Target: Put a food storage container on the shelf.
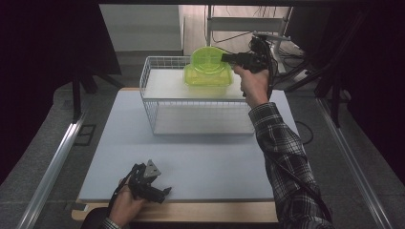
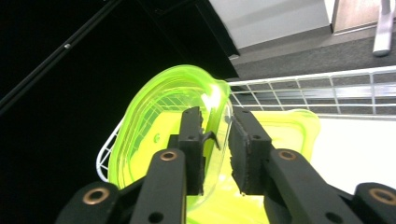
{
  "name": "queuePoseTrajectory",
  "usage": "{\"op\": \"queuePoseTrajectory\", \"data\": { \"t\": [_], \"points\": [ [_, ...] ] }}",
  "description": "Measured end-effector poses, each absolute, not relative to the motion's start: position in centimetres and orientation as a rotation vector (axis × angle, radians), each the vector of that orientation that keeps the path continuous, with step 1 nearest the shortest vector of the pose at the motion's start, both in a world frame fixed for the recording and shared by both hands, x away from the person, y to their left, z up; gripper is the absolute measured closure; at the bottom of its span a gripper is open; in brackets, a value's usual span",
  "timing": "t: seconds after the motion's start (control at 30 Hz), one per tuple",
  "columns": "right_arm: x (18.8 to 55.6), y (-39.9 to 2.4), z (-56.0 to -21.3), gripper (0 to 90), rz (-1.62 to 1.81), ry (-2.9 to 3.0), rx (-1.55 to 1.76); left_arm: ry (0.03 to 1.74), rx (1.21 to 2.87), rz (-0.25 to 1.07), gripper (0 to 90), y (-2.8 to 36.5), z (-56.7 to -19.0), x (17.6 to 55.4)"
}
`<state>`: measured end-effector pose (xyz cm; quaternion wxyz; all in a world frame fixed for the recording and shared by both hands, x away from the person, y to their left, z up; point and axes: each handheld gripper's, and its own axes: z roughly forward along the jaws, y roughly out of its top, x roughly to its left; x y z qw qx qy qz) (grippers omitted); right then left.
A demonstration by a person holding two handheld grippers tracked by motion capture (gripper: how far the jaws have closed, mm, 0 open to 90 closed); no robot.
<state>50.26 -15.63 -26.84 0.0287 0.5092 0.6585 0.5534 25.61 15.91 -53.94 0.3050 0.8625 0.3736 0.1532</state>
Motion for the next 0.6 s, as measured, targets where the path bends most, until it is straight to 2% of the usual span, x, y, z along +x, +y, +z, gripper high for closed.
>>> {"op": "queuePoseTrajectory", "data": {
  "t": [0.33, 0.6],
  "points": [
    [50.93, -15.72, -27.32, 65.5, 1.685, 2.026, 1.592, 0.993, 2.263, 0.39, 0.0, 16.06, -53.78, 25.62],
    [50.78, -15.89, -27.3, 51.0, 1.692, 2.061, 1.57, 0.994, 2.265, 0.391, 0.0, 16.0, -53.82, 25.62]
  ]
}}
